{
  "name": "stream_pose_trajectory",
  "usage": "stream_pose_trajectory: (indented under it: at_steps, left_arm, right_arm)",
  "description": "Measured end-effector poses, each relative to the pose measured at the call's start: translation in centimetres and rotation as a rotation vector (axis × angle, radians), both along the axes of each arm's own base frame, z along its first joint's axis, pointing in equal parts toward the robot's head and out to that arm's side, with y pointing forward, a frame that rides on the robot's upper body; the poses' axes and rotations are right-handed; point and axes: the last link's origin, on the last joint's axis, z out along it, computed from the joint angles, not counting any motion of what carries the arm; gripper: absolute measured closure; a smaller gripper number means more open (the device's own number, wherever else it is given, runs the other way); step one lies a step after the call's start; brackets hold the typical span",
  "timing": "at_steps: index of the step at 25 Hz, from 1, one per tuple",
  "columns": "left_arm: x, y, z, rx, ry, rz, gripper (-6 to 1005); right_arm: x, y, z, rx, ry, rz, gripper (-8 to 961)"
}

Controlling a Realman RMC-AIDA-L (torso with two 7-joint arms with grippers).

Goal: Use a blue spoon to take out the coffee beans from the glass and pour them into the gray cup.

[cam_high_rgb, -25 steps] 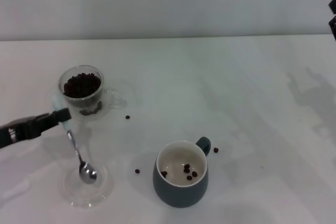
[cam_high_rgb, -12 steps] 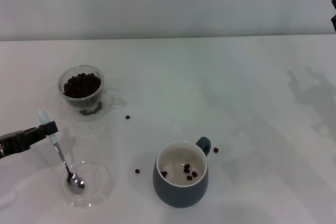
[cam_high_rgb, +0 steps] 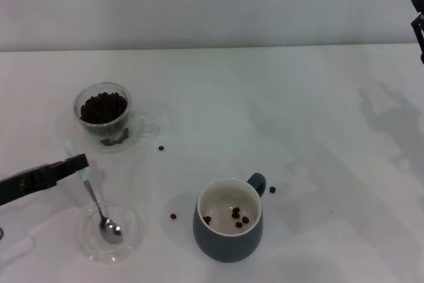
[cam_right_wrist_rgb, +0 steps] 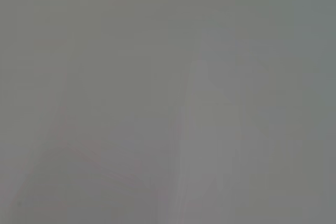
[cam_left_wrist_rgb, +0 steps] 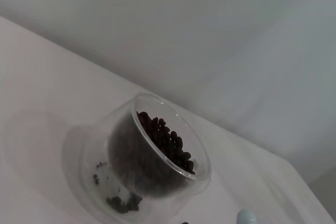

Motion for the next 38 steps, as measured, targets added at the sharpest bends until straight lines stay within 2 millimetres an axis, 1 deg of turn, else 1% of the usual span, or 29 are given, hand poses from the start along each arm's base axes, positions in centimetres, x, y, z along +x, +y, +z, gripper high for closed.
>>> stream_pose_trajectory:
  at_steps: [2, 10, 15, 25, 28, 31, 35, 38]
  left_arm:
    - [0.4, 0.5, -0.9, -0.018, 0.003, 0.005, 854]
    - [0.8, 0.8, -2.8, -0.053, 0.022, 0.024, 828]
    - [0.8, 0.7, -3.1, -0.051, 0.019, 0.03, 812]
    - [0.4, 1.0, -2.8, -0.02, 0.035, 0.048, 779]
    - [0.3, 1.1, -2.7, -0.012, 0.046, 0.047, 683]
    - [-0.2, 1.2, -1.9, 0.027, 0.06, 0.052, 586]
    - [-1.1, 1.1, -0.2, 0.117, 0.083, 0.051, 524]
    - [-1.2, 1.0, 0.6, 0.173, 0.12, -0.004, 471]
  right_arm:
    - [0.0, 0.0, 0.0, -0.002, 0.004, 0.001, 470]
    - [-0.2, 0.2, 0.0, -0.004, 0.011, 0.006, 470]
    - [-0.2, 0.4, 0.0, -0.006, 0.009, 0.001, 470]
    - [-0.4, 1.0, 0.1, -0.005, -0.001, 0.001, 471]
    - [-0.4, 1.0, 0.1, -0.006, -0.001, 0.001, 471]
    - [-0.4, 0.9, 0.0, -0.007, -0.003, -0.001, 471]
    - [-0.3, 0.8, 0.0, -0.008, -0.003, -0.004, 471]
    - [-0.2, 0.8, 0.0, -0.008, -0.003, -0.008, 471]
